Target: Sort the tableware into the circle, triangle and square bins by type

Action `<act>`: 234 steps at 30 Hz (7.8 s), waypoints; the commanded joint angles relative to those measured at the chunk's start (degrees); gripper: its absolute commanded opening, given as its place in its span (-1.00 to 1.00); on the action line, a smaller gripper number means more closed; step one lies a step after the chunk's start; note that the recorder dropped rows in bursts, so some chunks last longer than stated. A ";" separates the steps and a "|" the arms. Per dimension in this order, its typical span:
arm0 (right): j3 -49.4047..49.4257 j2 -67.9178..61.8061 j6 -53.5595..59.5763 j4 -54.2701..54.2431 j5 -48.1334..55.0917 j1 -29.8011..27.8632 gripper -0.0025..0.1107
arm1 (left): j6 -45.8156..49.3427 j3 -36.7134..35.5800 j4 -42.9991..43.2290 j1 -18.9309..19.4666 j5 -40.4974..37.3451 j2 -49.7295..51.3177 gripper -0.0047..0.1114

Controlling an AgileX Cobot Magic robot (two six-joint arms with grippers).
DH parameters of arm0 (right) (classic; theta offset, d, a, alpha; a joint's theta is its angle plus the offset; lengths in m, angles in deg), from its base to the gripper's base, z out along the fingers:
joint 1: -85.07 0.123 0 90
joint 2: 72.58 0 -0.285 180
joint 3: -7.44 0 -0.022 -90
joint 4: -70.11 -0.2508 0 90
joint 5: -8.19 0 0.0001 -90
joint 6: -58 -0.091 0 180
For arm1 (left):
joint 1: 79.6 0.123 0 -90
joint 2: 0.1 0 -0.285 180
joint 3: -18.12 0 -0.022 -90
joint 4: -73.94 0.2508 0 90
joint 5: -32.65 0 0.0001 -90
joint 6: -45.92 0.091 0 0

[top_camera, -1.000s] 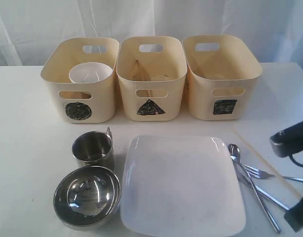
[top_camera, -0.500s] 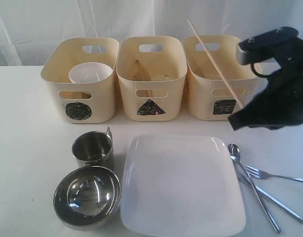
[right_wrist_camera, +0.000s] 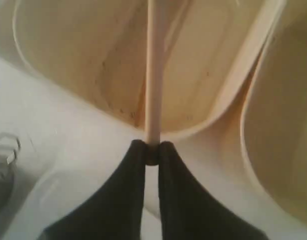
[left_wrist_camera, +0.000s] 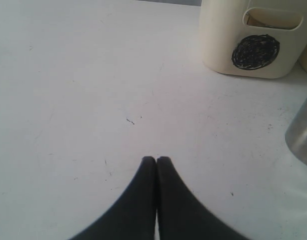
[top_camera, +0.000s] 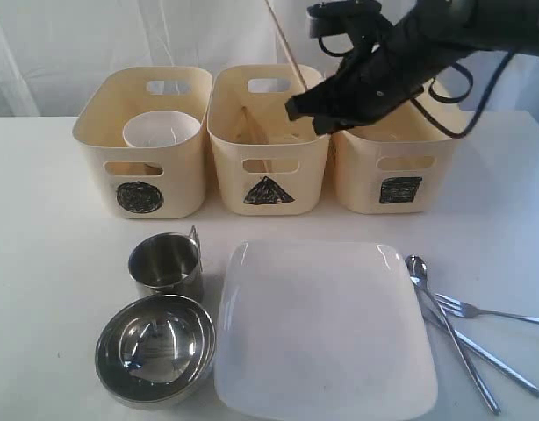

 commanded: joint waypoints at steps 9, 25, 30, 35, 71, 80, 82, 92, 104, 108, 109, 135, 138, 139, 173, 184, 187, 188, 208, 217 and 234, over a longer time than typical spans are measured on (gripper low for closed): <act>-12.44 -12.88 3.82 -11.28 -3.30 -0.41 -0.85 | 0.05 -0.23 -0.19 -0.05 0.21 -0.27 -0.92; -16.83 -3.90 5.16 -2.11 23.87 -0.41 -0.66 | 0.05 -0.23 -0.19 -0.05 0.21 -0.27 -0.92; -12.99 4.73 3.33 3.36 31.95 -0.41 -0.96 | 0.05 -0.23 -0.19 -0.05 0.21 -0.27 -0.92; -2.95 16.72 3.19 3.54 31.95 -0.41 -0.96 | 0.05 -0.23 -0.19 -0.05 0.21 -0.27 -0.92; 42.77 14.20 -14.74 27.12 -1.77 -3.22 -0.19 | 0.05 -0.23 -0.19 -0.05 0.21 -0.27 -0.92; 42.28 14.20 -14.74 26.65 -2.83 -6.60 -0.28 | 0.05 -0.23 -0.19 -0.05 0.21 -0.27 -0.92; 42.18 14.20 -14.74 26.27 -3.44 -7.26 -0.28 | 0.05 -0.23 -0.19 -0.05 0.21 -0.27 -0.92; 41.69 14.05 -14.38 22.59 -4.93 -7.37 -0.28 | 0.05 -0.23 -0.19 -0.05 0.21 -0.27 -0.92; 40.83 7.96 -12.94 19.53 -6.64 -7.37 -0.28 | 0.05 -0.23 -0.19 -0.05 0.21 -0.27 -0.92; 40.83 7.06 -12.94 19.53 -6.88 -7.37 -0.28 | 0.05 -0.23 -0.19 -0.05 0.21 -0.27 -0.92; 40.65 6.68 -12.94 19.53 -6.88 -7.37 -0.28 | 0.05 -0.23 -0.19 -0.05 0.21 -0.27 -0.92; 39.57 6.86 -12.94 19.53 -5.20 -7.37 -0.96 | 0.05 -0.23 -0.19 -0.05 0.21 -0.27 -0.92; 39.57 8.03 -12.94 19.53 -5.16 -7.37 -0.96 | 0.05 -0.23 -0.19 -0.05 0.21 -0.27 -0.92; 39.57 8.27 -12.94 19.53 -5.00 -7.37 -0.96 | 0.05 -0.23 -0.19 -0.05 0.21 -0.27 -0.92; 12.63 12.66 23.14 -31.82 -16.14 -6.57 -0.96 | 0.05 -0.23 -0.19 -0.05 0.21 -0.27 -0.92; -6.36 -6.07 33.44 -46.81 -19.38 -3.74 -0.96 | 0.05 -0.23 -0.19 -0.05 0.21 -0.27 -0.92; -10.89 -10.09 34.75 -46.81 -21.42 -2.51 -0.96 | 0.05 -0.23 -0.19 -0.05 0.21 -0.27 -0.92; -12.39 -11.45 35.21 -46.81 -21.43 -2.01 -0.96 | 0.05 -0.23 -0.19 -0.05 0.21 -0.27 -0.92; -19.09 -17.12 37.97 -46.67 -15.16 0.12 -0.30 | 0.05 -0.23 -0.19 -0.05 0.21 -0.27 -0.92; -19.09 -4.70 30.19 -22.78 7.78 0.12 -0.68 | 0.05 -0.23 -0.19 -0.05 0.21 -0.27 -0.92; 10.36 27.74 13.61 4.80 23.68 -9.50 -0.96 | 0.05 -0.23 -0.19 -0.05 0.21 -0.27 -0.92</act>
